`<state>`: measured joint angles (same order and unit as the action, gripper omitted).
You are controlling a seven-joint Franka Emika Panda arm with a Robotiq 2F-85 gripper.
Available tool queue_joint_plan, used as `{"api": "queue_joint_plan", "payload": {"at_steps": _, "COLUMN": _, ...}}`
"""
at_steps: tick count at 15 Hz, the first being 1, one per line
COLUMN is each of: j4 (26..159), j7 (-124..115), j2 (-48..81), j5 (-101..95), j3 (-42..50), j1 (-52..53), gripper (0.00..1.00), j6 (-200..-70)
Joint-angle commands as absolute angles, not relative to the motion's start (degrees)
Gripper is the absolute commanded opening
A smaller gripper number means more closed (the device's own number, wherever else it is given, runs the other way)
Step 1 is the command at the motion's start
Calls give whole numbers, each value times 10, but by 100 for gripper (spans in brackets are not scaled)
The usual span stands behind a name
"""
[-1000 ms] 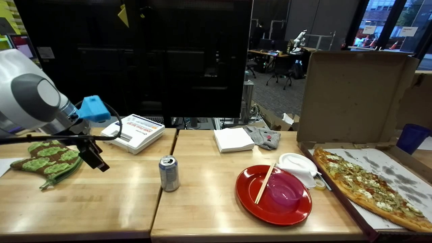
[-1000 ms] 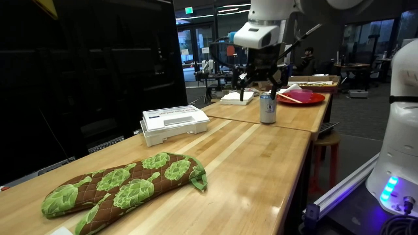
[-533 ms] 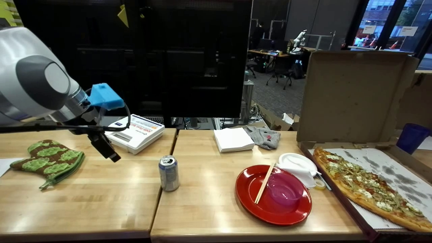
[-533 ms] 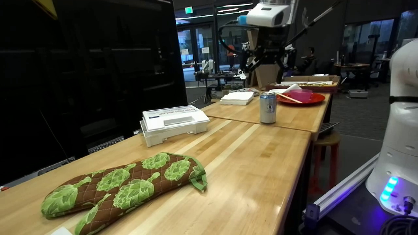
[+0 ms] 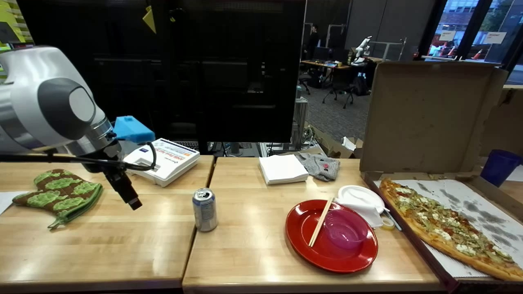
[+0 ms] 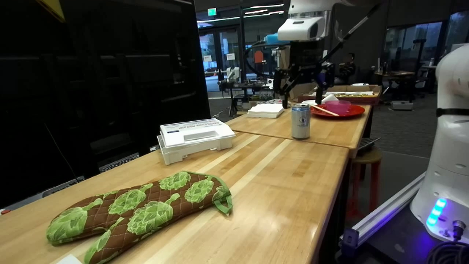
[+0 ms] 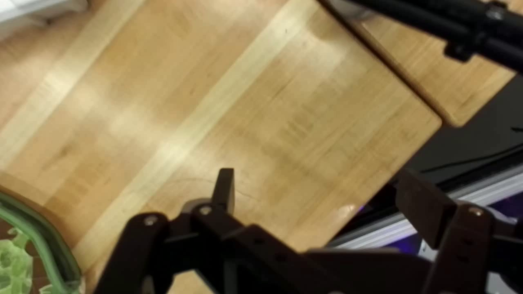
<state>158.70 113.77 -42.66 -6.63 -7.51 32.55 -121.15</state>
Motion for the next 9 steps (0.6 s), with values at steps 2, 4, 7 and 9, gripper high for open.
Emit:
{"api": "queue_joint_plan", "payload": {"at_steps": 2, "j4": 1563, "j7": 1182, "j2": -404, "j5": 3, "j3": -58, "j1": 355, "gripper": 100, "j6": -1148}}
{"api": "queue_joint_plan", "payload": {"at_steps": 4, "j4": 1560, "j7": 1195, "j2": -406, "j5": 7, "j3": -59, "j1": 352, "gripper": 100, "j6": -1142}}
{"api": "queue_joint_plan", "payload": {"at_steps": 7, "j4": 1551, "j7": 1228, "j2": -402, "j5": 13, "j3": -49, "j1": 348, "gripper": 100, "j6": -1146}}
{"api": "queue_joint_plan", "payload": {"at_steps": 9, "j4": 1546, "j7": 1254, "j2": -399, "j5": 20, "j3": -36, "j1": 346, "gripper": 73, "j6": -1147}}
